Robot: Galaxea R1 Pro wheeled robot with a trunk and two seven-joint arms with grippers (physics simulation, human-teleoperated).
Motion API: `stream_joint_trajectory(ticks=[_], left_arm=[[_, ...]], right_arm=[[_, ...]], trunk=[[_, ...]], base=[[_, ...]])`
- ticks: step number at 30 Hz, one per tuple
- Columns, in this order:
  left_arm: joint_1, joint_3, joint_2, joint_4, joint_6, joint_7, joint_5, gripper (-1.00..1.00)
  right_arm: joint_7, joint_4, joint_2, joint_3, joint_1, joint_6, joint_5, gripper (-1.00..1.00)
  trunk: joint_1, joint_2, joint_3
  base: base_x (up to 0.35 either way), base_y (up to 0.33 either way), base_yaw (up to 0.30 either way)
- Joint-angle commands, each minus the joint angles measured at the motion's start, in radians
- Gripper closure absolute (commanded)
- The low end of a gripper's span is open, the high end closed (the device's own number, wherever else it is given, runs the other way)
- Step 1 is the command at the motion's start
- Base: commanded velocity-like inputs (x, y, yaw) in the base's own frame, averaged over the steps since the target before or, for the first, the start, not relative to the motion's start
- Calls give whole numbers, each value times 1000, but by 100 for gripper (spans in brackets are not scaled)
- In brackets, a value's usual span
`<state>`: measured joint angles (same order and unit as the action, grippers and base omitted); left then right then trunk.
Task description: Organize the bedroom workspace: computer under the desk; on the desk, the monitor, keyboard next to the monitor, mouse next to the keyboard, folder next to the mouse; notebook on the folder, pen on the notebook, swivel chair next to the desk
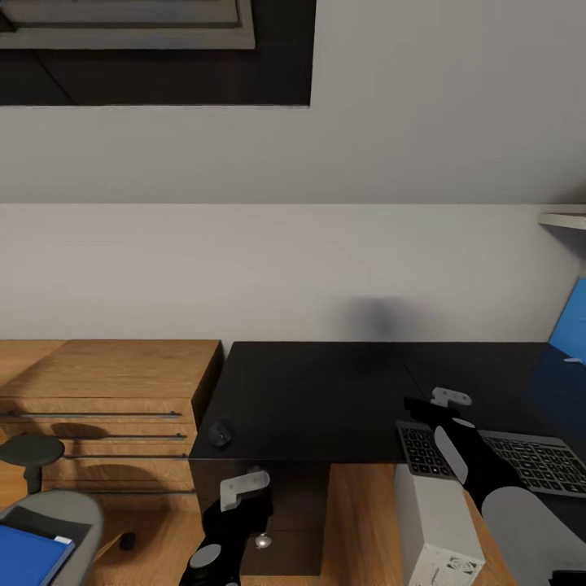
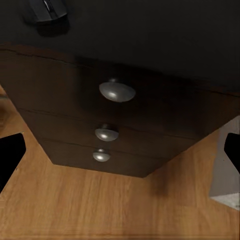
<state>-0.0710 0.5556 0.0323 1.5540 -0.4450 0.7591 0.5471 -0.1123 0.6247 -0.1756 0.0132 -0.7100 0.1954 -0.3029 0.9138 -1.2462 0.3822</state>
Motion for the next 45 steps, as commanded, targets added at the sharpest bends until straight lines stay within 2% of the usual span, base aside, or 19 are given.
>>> stream_joint_trajectory(ticks=[1, 7, 9, 15, 18, 21, 23, 27, 31, 33, 36, 37, 40, 41, 42, 43, 45], left_arm=[[-1, 1, -4, -5, -3, 8, 6, -100], [-1, 2, -45, -60, 4, 7, 5, -100], [-1, 3, -61, -101, 6, 6, 5, -100], [-1, 8, -70, -250, 26, 5, 4, -100], [-1, 12, -69, -355, 79, 1, 4, -100], [-1, 15, -68, -491, 200, -24, 2, -100], [-1, 16, -68, -535, 250, -43, 1, -100], [-1, 16, -70, -617, 361, -90, 0, -100], [-1, 20, -70, -658, 398, -103, -1, -100], [-1, 30, -71, -669, 408, -105, -1, -100], [-1, 34, -72, -673, 411, -104, -1, -100], [-1, 36, -71, -675, 412, -104, -1, -100], [-1, 36, -71, -676, 413, -103, -1, -100], [-1, 36, -71, -676, 413, -103, -1, -100], [-1, 36, -72, -676, 414, -103, -1, -100], [-1, 36, -72, -677, 415, -103, -1, -100], [-1, 37, -72, -677, 417, -103, -1, -100]], right_arm=[[-5, 2, -1, 1, 0, 5, -7, -100], [-4, -1, -3, 1, 0, 3, -6, -100], [-4, -2, -4, 1, 0, 3, -7, -100], [-6, -3, -8, -6, 0, 3, -6, -100], [-9, -12, -8, -25, 0, -1, -5, -100], [-26, -71, -9, -54, -1, -21, -5, -100], [-39, -97, -12, -61, -2, -43, -4, -100], [-106, -139, -20, -71, -3, -133, -4, -100], [-186, -152, -26, -75, -4, -180, -4, -100], [-220, -161, -39, -79, -5, -191, -6, -100], [-232, -187, -58, -105, -6, -196, -7, -100], [-236, -218, -72, -156, -8, -199, -7, -100], [-239, -246, -99, -192, -11, -193, -7, -100], [-241, -254, -102, -193, -13, -191, -7, -100], [-283, -322, -127, -198, -48, -170, -8, -100], [-304, -356, -137, -199, -76, -159, -9, -100], [-316, -374, -142, -200, -92, -152, -10, -100]], trunk=[[0, -1, 1], [0, -1, 1], [0, -1, 1], [0, -1, 1], [0, -1, 1], [0, -1, 1], [0, -1, 1], [0, -1, 1], [0, -1, 1], [0, -1, 1], [0, -1, 1], [0, -1, 1], [0, -1, 1], [0, -1, 1], [0, -1, 1], [0, -1, 1], [0, -1, 1]], base=[[-12, -6, 0], [-6, -3, 0], [-1, -1, 0], [0, 0, 0], [0, 0, 0], [0, 0, 0], [0, 0, 0], [0, 0, 0], [0, -2, 0], [0, -103, 0], [0, -235, 0], [0, -85, 0], [0, -34, 0], [0, -11, 0], [0, -4, 0], [0, -2, 0], [0, -1, 0]])
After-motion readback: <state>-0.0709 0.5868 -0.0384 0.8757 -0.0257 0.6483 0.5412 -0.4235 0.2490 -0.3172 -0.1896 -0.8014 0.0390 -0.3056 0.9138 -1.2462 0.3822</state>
